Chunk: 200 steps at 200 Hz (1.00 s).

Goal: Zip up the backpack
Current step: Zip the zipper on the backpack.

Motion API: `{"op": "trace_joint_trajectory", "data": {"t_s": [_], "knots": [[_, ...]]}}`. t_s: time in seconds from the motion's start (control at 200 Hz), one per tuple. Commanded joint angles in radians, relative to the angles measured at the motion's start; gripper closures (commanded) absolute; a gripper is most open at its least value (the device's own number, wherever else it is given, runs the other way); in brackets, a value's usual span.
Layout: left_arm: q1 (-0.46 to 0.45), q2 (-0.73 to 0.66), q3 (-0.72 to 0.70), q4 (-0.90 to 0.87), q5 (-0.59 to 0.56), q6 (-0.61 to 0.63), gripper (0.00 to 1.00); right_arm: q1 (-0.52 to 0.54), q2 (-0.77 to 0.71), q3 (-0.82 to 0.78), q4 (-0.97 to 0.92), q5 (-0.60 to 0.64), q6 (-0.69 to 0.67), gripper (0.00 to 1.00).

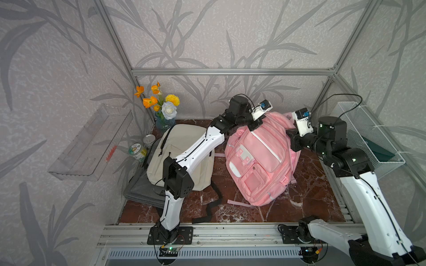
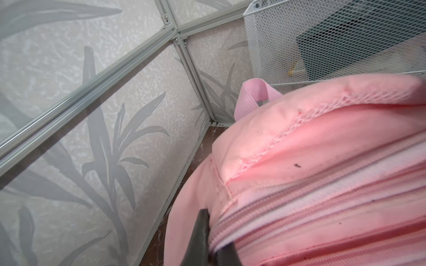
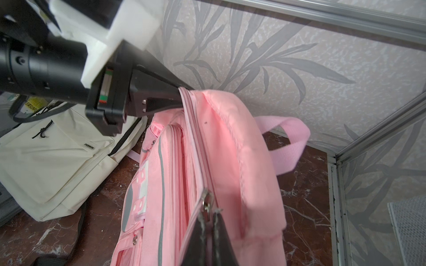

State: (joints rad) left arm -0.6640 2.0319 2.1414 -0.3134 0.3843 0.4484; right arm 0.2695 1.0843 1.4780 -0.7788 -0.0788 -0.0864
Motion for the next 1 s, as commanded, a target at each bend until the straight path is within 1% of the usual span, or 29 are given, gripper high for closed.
{"op": "trace_joint_trajectory", "data": {"t_s": [0.0,0.16,0.24,0.305,0.385,0.475,0.53,0.575,0.65,0.685,0.775,0.9,0.995], "knots": [[0.069,0.004,0.053,0.033,-0.165,-0.046,1.0,0.0,-0.065,-0.009,-0.02,0.025,0.023,1.0],[0.091,-0.008,0.049,0.039,-0.212,-0.073,1.0,0.0,-0.089,-0.044,-0.015,0.046,0.03,1.0],[0.103,-0.019,0.043,0.037,-0.214,-0.09,1.0,0.0,-0.097,-0.056,-0.006,0.065,0.037,1.0],[0.106,-0.032,0.038,0.025,-0.194,-0.093,1.0,0.0,-0.096,-0.051,-0.003,0.073,0.04,1.0],[0.103,-0.07,-0.007,0.037,-0.115,-0.076,1.0,0.0,-0.09,-0.037,0.009,0.065,0.046,1.0],[0.094,-0.119,-0.064,0.048,-0.004,-0.057,0.9,0.0,-0.073,-0.006,0.024,0.02,0.054,1.0],[0.087,-0.144,-0.093,0.055,0.071,-0.046,0.82,0.0,-0.058,0.014,0.039,-0.036,0.056,1.0],[0.077,-0.164,-0.116,0.062,0.129,-0.031,0.73,0.001,-0.043,0.035,0.049,-0.096,0.058,1.0],[0.054,-0.19,-0.151,0.089,0.179,-0.008,0.61,0.009,-0.021,0.06,0.072,-0.182,0.062,1.0],[0.045,-0.197,-0.162,0.097,0.2,0.001,0.57,0.016,-0.011,0.071,0.081,-0.207,0.063,1.0],[0.025,-0.2,-0.163,0.109,0.258,0.011,0.51,0.041,0.014,0.093,0.085,-0.249,0.049,1.0],[0.004,-0.184,-0.151,0.099,0.304,0.053,0.45,0.072,0.028,0.11,0.085,-0.244,0.031,1.0],[-0.009,-0.165,-0.129,0.031,0.358,0.107,0.44,0.076,0.028,0.113,0.087,-0.221,0.035,1.0]]}}
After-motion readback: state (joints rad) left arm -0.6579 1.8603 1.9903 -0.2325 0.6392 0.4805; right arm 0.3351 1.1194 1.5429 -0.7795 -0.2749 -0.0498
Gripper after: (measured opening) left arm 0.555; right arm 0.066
